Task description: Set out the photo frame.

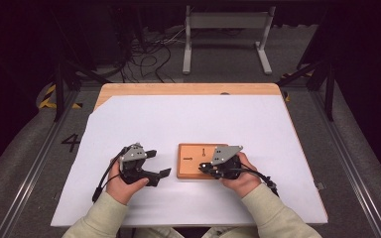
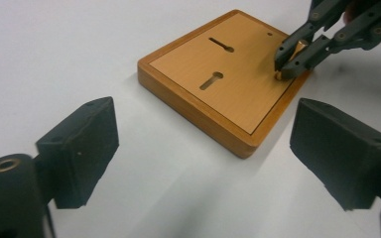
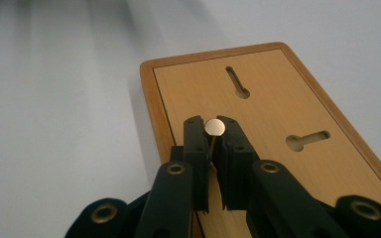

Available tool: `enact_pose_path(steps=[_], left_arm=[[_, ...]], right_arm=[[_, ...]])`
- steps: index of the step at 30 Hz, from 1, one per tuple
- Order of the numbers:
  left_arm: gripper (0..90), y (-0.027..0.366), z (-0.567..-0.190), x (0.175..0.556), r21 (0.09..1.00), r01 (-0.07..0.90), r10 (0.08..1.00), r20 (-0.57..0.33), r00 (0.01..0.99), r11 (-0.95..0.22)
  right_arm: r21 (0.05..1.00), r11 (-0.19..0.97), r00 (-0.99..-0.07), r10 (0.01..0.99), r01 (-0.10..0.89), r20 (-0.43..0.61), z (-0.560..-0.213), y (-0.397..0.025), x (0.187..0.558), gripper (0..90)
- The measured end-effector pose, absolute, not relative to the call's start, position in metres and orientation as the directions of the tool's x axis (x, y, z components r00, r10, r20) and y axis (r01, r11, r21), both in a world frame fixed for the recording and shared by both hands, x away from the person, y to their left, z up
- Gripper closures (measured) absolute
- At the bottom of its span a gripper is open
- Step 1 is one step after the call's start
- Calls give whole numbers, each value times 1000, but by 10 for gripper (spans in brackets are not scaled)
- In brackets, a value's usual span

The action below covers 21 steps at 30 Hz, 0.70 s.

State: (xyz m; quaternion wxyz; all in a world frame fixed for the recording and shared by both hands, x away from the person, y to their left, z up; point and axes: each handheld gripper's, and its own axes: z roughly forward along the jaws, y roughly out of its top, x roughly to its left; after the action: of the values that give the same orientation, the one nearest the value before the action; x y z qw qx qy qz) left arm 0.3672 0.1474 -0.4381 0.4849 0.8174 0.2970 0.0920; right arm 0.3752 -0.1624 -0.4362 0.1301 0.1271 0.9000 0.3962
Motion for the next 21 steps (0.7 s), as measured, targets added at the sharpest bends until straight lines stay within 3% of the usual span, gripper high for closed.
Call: enact_pose_path(steps=[9,21], left_arm=[[170,138,-433,369,841,372,581,-87,809,-392],[158,133,-426,382,847,388,604,-103,790,-364]], right_arm=[[722,691,-938,265,22,-224,-436,-162,371,839],[651,749,-912,176,-119,-369,-434,-158,356,842]])
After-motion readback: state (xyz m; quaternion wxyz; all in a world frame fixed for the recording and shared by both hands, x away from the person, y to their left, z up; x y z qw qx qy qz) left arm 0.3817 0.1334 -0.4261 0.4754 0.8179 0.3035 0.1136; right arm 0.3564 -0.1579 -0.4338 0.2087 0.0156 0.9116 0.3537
